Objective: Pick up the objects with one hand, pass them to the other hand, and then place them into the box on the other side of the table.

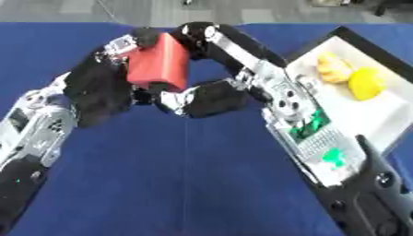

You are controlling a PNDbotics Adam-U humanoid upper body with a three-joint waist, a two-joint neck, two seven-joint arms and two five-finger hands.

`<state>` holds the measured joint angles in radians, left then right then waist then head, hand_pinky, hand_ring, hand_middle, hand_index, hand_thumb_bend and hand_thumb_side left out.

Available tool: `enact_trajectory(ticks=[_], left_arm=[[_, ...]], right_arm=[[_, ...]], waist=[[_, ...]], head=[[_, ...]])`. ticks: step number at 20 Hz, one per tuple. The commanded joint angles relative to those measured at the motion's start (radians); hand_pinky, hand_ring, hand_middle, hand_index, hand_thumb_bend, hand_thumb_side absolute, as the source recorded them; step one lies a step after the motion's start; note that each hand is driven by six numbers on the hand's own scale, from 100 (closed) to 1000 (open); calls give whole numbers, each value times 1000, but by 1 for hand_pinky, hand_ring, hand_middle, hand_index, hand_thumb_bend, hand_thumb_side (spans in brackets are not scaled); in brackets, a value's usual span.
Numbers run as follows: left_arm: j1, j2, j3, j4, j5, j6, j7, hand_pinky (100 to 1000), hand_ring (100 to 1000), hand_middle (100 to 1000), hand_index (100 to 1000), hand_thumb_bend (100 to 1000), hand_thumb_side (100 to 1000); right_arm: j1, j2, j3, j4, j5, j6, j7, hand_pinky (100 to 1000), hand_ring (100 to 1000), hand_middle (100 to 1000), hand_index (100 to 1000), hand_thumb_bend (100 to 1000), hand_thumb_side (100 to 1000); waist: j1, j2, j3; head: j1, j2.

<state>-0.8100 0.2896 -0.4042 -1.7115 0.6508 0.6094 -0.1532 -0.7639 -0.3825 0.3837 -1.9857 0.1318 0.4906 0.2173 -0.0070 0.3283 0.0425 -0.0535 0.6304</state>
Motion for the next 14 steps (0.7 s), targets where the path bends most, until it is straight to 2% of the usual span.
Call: enact_trajectory(ticks=[1, 5, 8, 9, 14], left_arm=[[-12, 0, -5, -10, -9, -12, -34, 615, 606, 546, 685, 497, 640], [-11, 1, -4, -9, -26, -37, -75, 625, 625, 566, 726, 592, 640], [-10, 1, -1, -4, -37, -58, -98, 628, 634, 575, 735, 629, 640], [-9, 1, 1, -2, -39, -64, -103, 629, 606, 579, 738, 647, 642], [-3, 1, 8, 4, -56, -94, -126, 630, 602, 583, 743, 715, 651]], right_arm=[[-11, -24, -11, -14, -9, -2, -12, 870, 798, 463, 630, 270, 120], [-11, -25, -11, -14, -15, -3, -14, 869, 797, 461, 627, 277, 115], [-14, -22, -10, -14, -16, 0, -14, 869, 797, 460, 626, 281, 112], [-15, -22, -10, -14, -16, 1, -14, 869, 797, 460, 625, 283, 110], [-14, -21, -14, -14, -19, 2, -20, 869, 797, 458, 624, 288, 105]], waist=[[-5, -10, 0], [-6, -11, 1], [-7, -12, 2], [-7, -13, 2], [-8, -13, 3]], head=[[-5, -7], [-6, -10], [-6, -11], [-6, -12], [-8, -11]])
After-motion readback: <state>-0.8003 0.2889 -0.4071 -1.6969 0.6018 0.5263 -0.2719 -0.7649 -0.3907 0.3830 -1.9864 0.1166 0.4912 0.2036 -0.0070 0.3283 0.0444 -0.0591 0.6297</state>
